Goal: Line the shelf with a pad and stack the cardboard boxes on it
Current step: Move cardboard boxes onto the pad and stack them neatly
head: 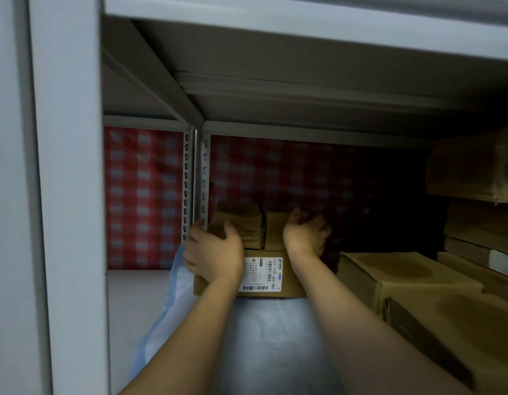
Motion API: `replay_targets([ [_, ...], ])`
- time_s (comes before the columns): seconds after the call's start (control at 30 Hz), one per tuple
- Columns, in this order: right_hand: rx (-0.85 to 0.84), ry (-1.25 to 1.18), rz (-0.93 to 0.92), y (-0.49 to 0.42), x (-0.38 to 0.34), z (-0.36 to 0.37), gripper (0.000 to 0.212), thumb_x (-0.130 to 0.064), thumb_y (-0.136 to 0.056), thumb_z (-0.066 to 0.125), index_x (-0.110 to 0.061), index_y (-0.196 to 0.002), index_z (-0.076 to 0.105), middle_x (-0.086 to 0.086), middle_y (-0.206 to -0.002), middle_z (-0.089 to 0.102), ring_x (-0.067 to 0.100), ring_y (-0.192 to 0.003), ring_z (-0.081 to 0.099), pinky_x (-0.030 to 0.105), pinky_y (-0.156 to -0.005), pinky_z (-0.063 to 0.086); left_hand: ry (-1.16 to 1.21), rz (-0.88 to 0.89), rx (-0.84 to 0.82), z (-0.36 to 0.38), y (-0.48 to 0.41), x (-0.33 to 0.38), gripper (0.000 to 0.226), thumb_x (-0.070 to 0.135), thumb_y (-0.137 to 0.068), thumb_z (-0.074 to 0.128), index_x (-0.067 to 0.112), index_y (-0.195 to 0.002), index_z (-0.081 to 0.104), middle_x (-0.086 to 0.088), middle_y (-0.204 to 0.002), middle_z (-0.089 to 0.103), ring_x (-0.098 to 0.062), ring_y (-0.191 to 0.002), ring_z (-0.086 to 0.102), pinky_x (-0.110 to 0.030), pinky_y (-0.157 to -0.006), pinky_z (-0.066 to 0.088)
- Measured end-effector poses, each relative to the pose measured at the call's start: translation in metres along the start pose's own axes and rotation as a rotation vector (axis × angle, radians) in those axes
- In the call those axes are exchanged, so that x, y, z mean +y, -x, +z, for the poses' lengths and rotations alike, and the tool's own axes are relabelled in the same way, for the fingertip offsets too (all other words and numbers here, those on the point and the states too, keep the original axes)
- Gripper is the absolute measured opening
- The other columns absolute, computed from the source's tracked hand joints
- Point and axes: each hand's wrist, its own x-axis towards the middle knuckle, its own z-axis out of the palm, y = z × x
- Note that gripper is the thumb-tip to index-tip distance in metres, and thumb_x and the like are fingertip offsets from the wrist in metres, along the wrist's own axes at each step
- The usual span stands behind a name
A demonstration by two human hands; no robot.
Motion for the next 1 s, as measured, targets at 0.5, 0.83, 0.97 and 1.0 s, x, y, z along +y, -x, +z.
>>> replay_targets([
  [0.5, 0.235, -0.120, -0.127, 0.087, -0.023, -0.053, 0.037, -0.036, -0.099, 0.046, -0.014, -0.129, 0.048, 0.008, -0.140, 0.031, 0.028, -0.128, 0.032, 0.031, -0.085, 0.033, 0.275, 0.249, -0.026, -0.033, 0.069, 0.050, 0.056, 0.025, -0.087, 0.064, 0.013, -0.137, 0.042, -0.013, -0.141, 0.032, -0.032, -0.133, 0.032, -0.047, -0.115, 0.023],
  [0.83, 0.184, -0.200, -0.408, 0.168, -0.050, -0.116, 0.026, -0.025, -0.095, 0.053, -0.022, -0.121, 0.049, 0.000, -0.132, 0.038, 0.018, -0.122, 0.045, 0.027, -0.092, 0.044, 0.517, -0.079, -0.508, -0.069, 0.132, 0.054, 0.073, 0.058, -0.070, 0.053, 0.014, -0.127, 0.047, -0.007, -0.138, 0.034, -0.029, -0.122, 0.048, -0.047, -0.100, 0.047],
  [0.97, 0.357, -0.165, -0.457, 0.183, -0.042, -0.157, 0.027, -0.021, -0.091, 0.058, -0.027, -0.115, 0.048, -0.002, -0.131, 0.041, 0.016, -0.121, 0.045, 0.030, -0.093, 0.045, 0.438, -0.095, -0.612, -0.064, 0.156, 0.044, 0.046, 0.035, -0.091, 0.060, 0.020, -0.131, 0.043, -0.010, -0.139, 0.032, -0.030, -0.124, 0.046, -0.045, -0.103, 0.046],
  [1.0, 0.407, -0.159, -0.425, 0.184, -0.034, -0.169, 0.028, -0.020, -0.090, 0.059, -0.029, -0.113, 0.046, -0.002, -0.131, 0.041, 0.016, -0.120, 0.045, 0.028, -0.089, 0.045, 0.414, -0.122, -0.637, -0.063, 0.162, 0.042, 0.047, 0.035, -0.091, 0.061, 0.022, -0.132, 0.042, -0.010, -0.139, 0.032, -0.029, -0.124, 0.045, -0.042, -0.103, 0.045],
])
